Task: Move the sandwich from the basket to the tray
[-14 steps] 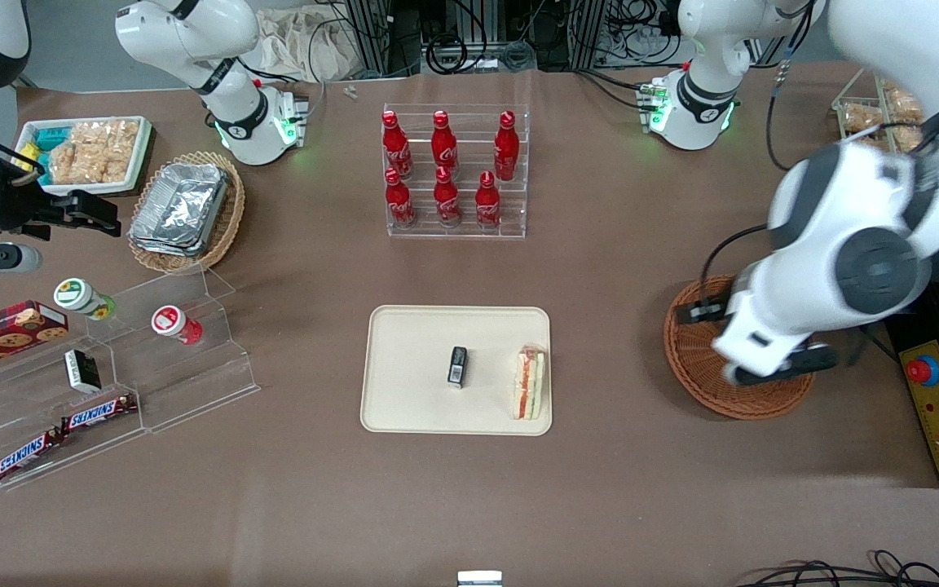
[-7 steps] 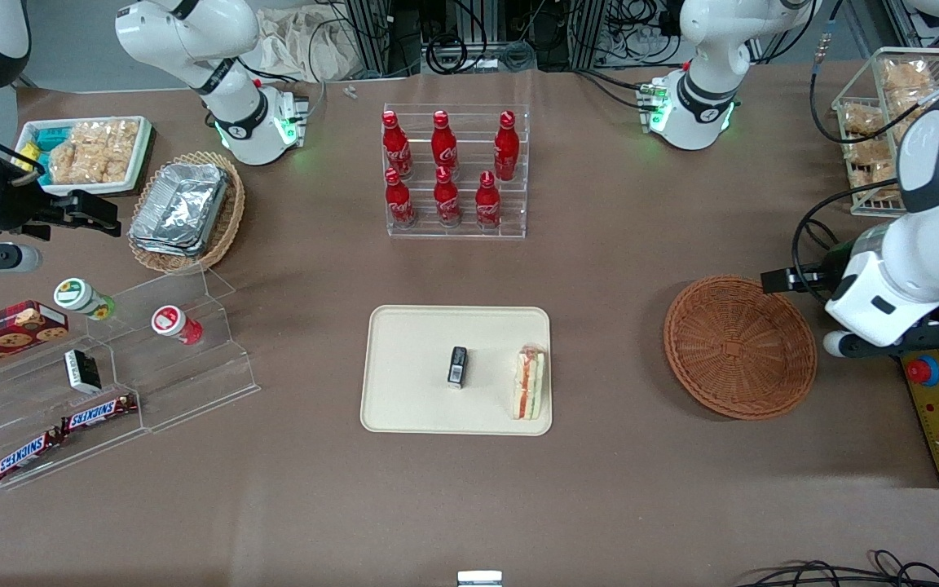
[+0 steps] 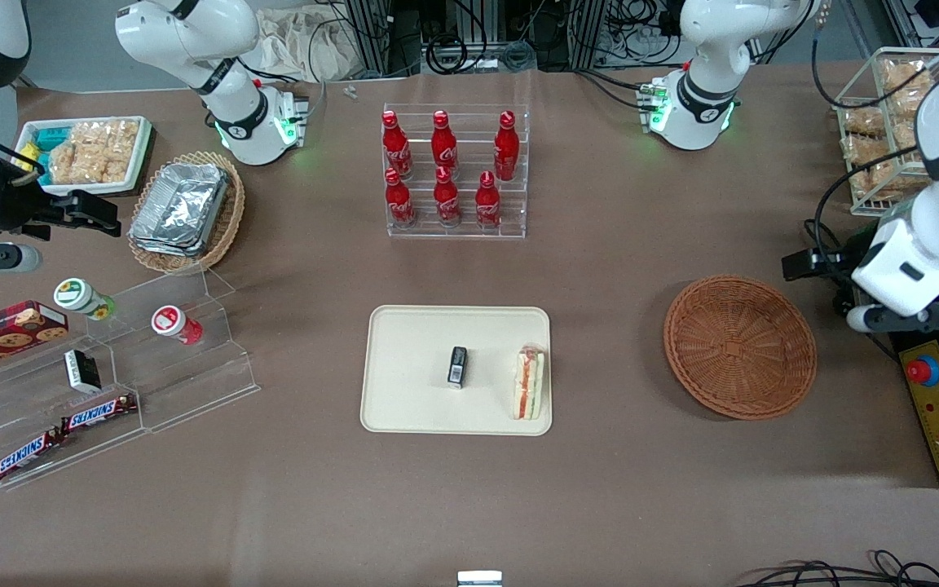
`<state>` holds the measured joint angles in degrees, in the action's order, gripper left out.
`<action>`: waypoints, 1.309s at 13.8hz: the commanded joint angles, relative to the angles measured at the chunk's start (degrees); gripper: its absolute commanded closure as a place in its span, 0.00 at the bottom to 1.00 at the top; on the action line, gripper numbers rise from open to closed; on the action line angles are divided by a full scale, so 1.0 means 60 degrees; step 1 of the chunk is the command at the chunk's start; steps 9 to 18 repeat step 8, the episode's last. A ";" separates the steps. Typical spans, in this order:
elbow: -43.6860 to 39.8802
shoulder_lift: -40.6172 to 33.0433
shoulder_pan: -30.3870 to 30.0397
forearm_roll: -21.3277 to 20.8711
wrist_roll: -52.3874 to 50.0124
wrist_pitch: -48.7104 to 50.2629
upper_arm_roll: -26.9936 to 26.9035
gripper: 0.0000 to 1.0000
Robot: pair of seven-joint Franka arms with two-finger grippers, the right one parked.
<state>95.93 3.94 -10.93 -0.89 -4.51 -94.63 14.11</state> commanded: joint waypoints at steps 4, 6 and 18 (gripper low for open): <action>0.1506 -0.1378 0.1016 0.0179 0.1250 0.0196 -0.1473 0.00; 0.1020 -0.1009 0.1016 -0.0098 0.1235 0.0347 -0.1034 0.00; 0.0917 -0.0877 0.1016 -0.0232 0.1264 0.0332 -0.0931 0.00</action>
